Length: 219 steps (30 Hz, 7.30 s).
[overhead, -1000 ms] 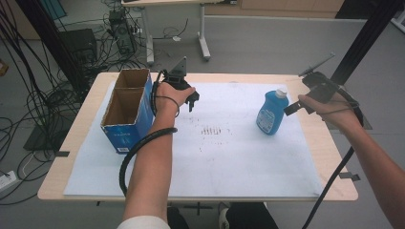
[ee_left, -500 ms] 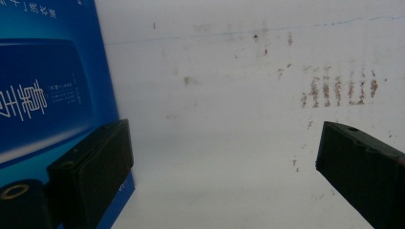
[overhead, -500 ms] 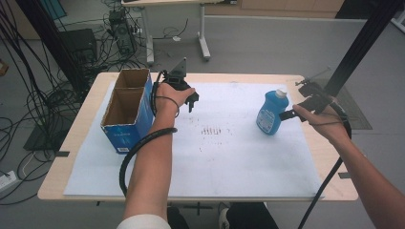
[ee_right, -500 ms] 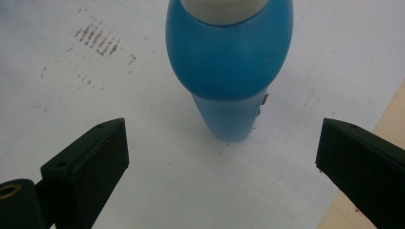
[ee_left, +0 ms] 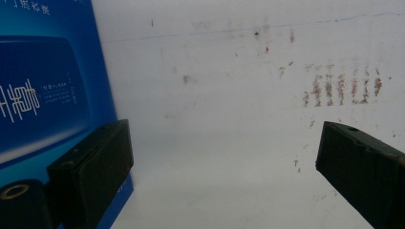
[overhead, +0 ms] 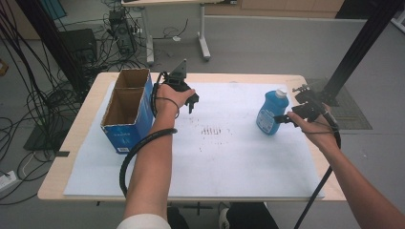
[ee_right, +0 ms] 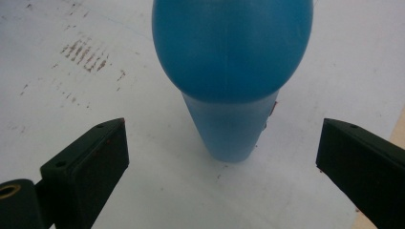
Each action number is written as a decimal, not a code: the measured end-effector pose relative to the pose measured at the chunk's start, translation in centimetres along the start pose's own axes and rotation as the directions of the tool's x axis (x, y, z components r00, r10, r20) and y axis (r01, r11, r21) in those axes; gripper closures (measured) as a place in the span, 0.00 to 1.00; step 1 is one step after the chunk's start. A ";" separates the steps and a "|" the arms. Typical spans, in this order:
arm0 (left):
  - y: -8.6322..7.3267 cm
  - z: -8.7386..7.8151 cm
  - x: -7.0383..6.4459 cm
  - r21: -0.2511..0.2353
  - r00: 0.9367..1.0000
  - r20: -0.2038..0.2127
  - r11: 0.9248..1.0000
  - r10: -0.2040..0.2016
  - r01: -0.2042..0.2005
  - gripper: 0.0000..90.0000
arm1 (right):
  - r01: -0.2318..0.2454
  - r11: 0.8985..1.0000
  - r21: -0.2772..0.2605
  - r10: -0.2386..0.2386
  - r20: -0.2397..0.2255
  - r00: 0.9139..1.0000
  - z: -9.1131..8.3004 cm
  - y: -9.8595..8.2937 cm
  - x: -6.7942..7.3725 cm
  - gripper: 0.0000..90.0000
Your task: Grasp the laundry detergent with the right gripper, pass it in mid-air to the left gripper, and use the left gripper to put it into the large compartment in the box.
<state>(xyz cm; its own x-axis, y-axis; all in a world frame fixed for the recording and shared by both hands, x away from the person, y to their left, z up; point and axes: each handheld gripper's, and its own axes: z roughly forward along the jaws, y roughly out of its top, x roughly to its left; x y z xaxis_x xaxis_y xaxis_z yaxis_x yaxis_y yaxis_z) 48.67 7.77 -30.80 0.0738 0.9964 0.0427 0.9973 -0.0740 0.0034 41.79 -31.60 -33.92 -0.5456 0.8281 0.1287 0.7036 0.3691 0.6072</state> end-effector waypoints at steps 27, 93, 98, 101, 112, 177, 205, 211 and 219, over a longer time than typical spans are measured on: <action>0.1 -0.1 -0.1 0.001 1.000 -0.006 1.000 0.000 0.000 0.06 | 0.007 0.984 -0.181 0.007 0.080 0.997 2.8 -2.0 1.0 0.03; 0.4 -0.3 -0.1 -0.005 1.000 -0.004 1.000 0.002 -0.002 0.06 | 0.041 0.926 -0.375 0.002 0.112 0.994 5.3 -2.8 1.2 0.02; 0.4 -0.3 -0.1 -0.004 1.000 -0.003 1.000 0.002 -0.002 0.06 | 0.048 0.924 -0.379 -0.007 0.108 0.994 5.4 -2.8 1.2 0.02; 0.4 -0.3 -0.1 -0.004 1.000 -0.004 1.000 0.004 -0.004 0.06 | 0.049 0.924 -0.380 -0.008 0.107 0.994 5.4 -2.7 1.2 0.02; 0.4 -0.3 -0.1 -0.005 1.000 -0.005 1.000 0.004 -0.004 0.06 | 0.053 0.920 -0.387 -0.012 0.107 0.994 5.4 -2.7 1.2 0.02; 0.4 -0.4 -0.2 -0.006 1.000 -0.005 1.000 0.010 -0.010 0.06 | 0.068 0.913 -0.401 -0.027 0.108 0.994 5.4 -2.7 1.4 0.04; 0.4 -0.6 -0.5 -0.010 1.000 -0.005 1.000 0.016 -0.016 0.06 | 0.060 0.916 -0.398 -0.020 0.103 0.995 5.8 -3.3 1.1 0.07; 0.4 -0.6 -0.5 -0.008 1.000 -0.006 1.000 0.016 -0.016 0.06 | 0.066 0.915 -0.399 -0.027 0.103 0.994 5.9 -3.4 1.1 0.10; 0.4 -0.8 -0.4 -0.012 1.000 -0.008 1.000 0.017 -0.017 0.06 | 0.080 0.915 -0.396 -0.037 0.116 0.993 6.0 -3.4 1.0 0.23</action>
<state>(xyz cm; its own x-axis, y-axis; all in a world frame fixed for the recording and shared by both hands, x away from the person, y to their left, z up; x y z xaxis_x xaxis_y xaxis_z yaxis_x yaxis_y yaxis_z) 49.02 7.29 -30.04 0.0902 0.9946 0.0505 0.9957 -0.0910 0.0145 41.55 -29.51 -40.53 -0.5147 0.8572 0.0146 0.4194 0.2368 0.8764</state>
